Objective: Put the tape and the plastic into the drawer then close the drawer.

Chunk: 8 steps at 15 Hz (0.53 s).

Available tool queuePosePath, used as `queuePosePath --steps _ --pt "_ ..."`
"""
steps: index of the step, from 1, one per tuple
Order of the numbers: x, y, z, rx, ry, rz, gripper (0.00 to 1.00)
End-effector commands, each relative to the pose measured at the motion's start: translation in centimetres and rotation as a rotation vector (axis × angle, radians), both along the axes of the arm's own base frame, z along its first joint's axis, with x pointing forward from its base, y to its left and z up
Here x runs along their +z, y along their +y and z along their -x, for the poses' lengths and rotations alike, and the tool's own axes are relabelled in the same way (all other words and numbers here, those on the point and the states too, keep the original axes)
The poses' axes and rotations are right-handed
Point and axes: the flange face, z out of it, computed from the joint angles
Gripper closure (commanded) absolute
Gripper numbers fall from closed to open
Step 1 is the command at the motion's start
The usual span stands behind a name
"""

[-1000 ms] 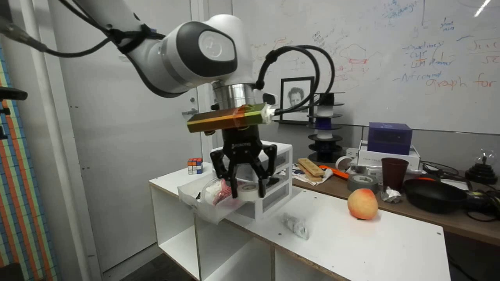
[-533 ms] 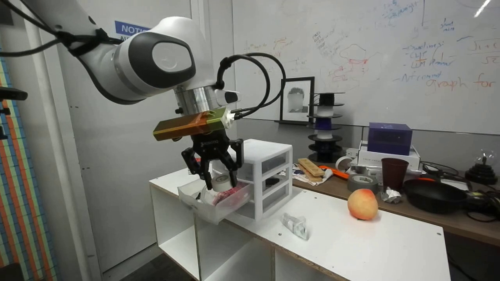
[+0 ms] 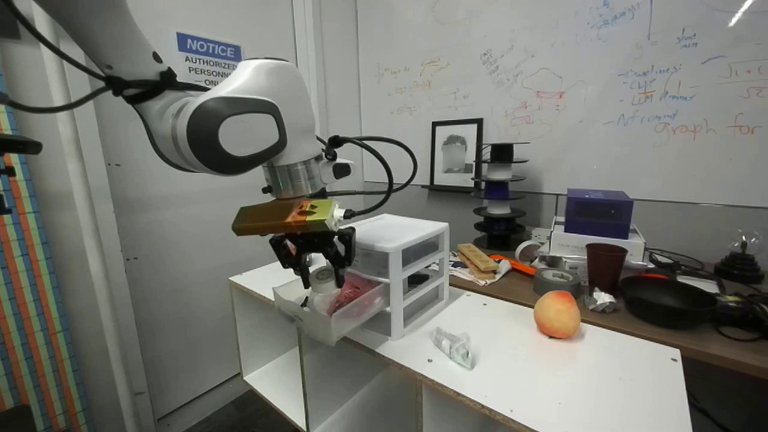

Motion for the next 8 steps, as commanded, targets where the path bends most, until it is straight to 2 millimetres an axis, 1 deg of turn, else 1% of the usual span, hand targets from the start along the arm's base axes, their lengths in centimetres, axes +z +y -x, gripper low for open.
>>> queuePosePath --steps 1,3,5,8 --pt "-1.4 1.2 -0.8 0.018 0.023 -0.041 0.65" --pt "-2.2 0.9 -0.6 0.004 0.045 -0.033 0.65" --pt "-2.7 0.2 -0.3 -0.015 0.057 -0.023 0.65" --pt "-2.4 -0.6 0.1 -0.038 0.055 0.0 0.65"
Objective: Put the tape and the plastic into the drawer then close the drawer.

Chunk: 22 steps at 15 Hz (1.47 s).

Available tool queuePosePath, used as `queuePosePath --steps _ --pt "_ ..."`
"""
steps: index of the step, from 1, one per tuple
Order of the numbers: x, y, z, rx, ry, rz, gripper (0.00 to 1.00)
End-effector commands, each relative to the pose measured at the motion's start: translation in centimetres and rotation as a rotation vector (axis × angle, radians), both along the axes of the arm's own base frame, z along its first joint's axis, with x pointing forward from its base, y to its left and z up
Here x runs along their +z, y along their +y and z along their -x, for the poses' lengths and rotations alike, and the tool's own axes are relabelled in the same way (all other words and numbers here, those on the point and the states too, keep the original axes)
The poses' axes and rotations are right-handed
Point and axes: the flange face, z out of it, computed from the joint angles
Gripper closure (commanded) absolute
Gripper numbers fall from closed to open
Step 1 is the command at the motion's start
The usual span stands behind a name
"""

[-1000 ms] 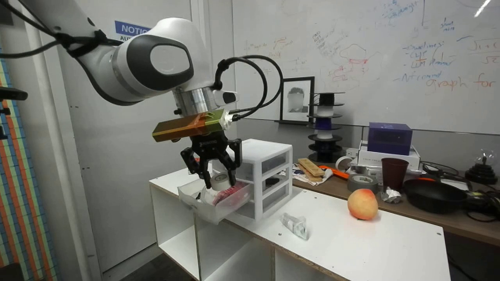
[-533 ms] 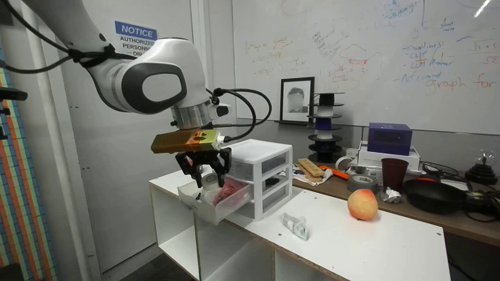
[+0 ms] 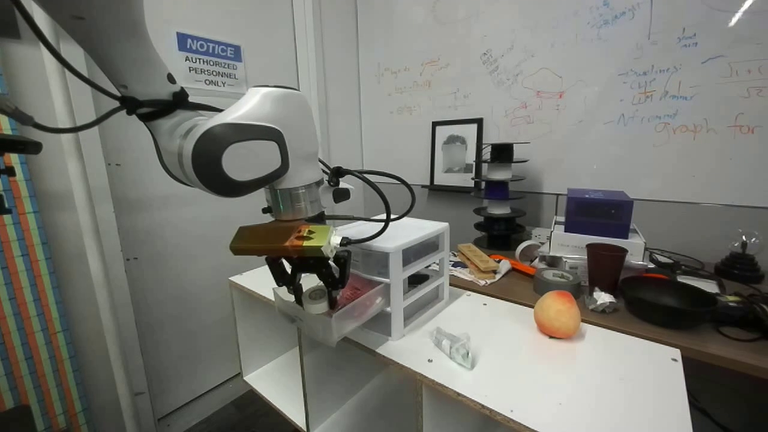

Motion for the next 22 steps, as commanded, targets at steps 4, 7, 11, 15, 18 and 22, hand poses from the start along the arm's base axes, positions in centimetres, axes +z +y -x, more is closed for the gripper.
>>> queuePosePath --steps 4,7,11,15,18,22 --pt "1.5 -1.2 0.5 -0.037 -0.005 0.038 0.14" --pt "2.9 -1.6 1.1 -0.046 -0.028 0.049 0.0" --pt "5.5 -3.4 2.5 -0.081 -0.057 0.05 0.0" --pt "7.0 -7.5 4.3 -0.157 -0.019 0.034 0.0" --pt "7.4 -12.2 4.9 -0.274 0.02 -0.003 0.0" --pt "6.9 -18.0 5.2 -0.358 0.072 -0.005 0.0"
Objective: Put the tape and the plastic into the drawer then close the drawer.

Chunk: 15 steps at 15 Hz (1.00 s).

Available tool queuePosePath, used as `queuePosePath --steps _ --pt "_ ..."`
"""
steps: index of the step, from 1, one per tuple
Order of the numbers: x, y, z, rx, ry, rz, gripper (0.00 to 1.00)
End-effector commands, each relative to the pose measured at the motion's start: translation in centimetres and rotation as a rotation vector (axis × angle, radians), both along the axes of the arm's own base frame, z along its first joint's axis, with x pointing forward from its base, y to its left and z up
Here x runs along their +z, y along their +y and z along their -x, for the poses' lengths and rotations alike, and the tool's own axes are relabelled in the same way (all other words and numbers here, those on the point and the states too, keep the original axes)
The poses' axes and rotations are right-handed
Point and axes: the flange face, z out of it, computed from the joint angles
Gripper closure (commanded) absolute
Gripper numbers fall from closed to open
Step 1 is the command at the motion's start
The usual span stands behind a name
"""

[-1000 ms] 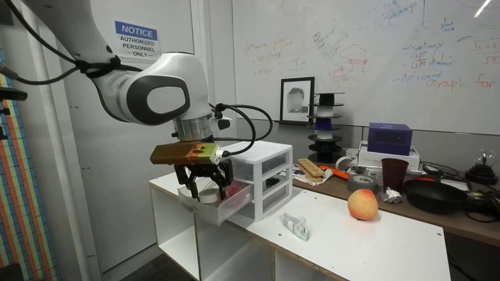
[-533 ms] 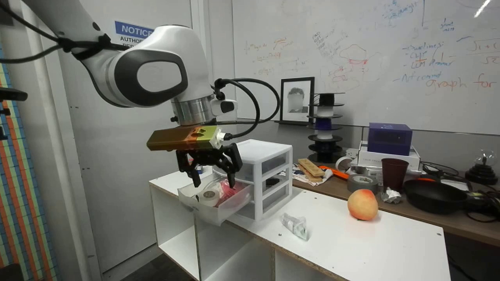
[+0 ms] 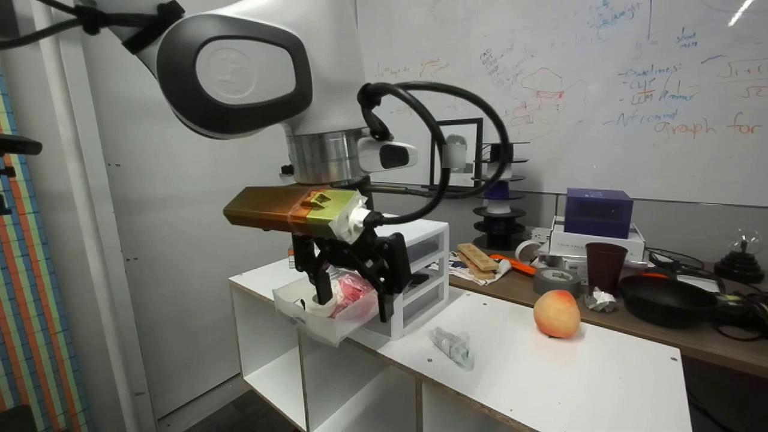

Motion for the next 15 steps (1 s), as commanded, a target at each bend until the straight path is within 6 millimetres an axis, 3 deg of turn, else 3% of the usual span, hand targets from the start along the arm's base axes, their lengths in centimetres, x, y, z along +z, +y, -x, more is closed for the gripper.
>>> queuePosePath --steps 1,3,6,11,15 --pt "0.1 -4.3 -0.8 0.001 0.059 0.016 0.0" --pt "-0.2 -5.7 -2.2 0.064 0.112 0.055 0.0" --pt "-1.3 -6.2 -5.8 0.174 0.178 0.149 0.0" --pt "-6.6 -4.2 -13.1 0.411 0.231 0.255 0.0" --pt "-10.8 -2.4 -16.5 0.592 0.226 0.29 0.0"
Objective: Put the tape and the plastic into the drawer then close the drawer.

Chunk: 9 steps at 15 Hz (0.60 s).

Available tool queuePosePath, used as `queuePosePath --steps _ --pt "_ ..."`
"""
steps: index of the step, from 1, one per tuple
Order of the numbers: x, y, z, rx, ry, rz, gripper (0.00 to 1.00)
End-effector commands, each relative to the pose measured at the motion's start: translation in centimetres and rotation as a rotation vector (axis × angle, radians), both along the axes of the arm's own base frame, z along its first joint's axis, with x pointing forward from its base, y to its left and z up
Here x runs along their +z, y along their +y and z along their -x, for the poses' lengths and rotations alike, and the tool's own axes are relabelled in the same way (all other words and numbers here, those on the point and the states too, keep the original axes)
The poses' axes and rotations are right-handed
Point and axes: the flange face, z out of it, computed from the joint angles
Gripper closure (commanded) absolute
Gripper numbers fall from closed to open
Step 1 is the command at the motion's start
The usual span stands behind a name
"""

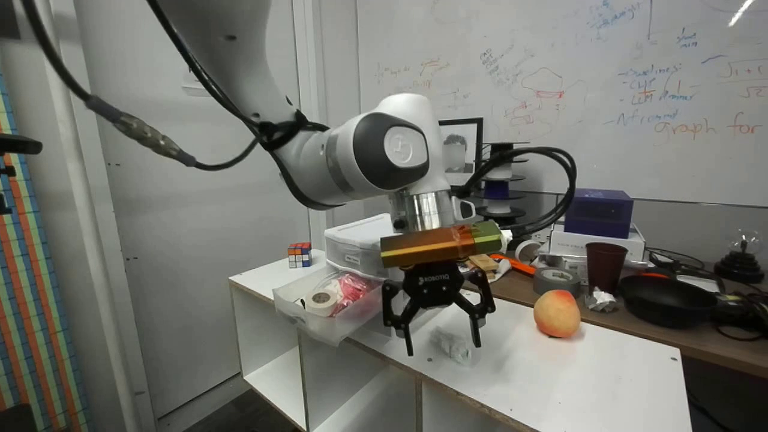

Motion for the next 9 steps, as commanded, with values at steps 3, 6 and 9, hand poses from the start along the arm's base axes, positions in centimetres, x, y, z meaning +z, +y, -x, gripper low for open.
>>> queuePosePath --steps 3,6,9 --pt "-2.9 0.1 -4.0 0.209 -0.035 0.034 0.0" --pt "-2.2 -0.4 -4.3 0.262 -0.091 0.036 0.0" --pt "-2.1 -0.9 -4.5 0.299 -0.15 0.023 0.17"
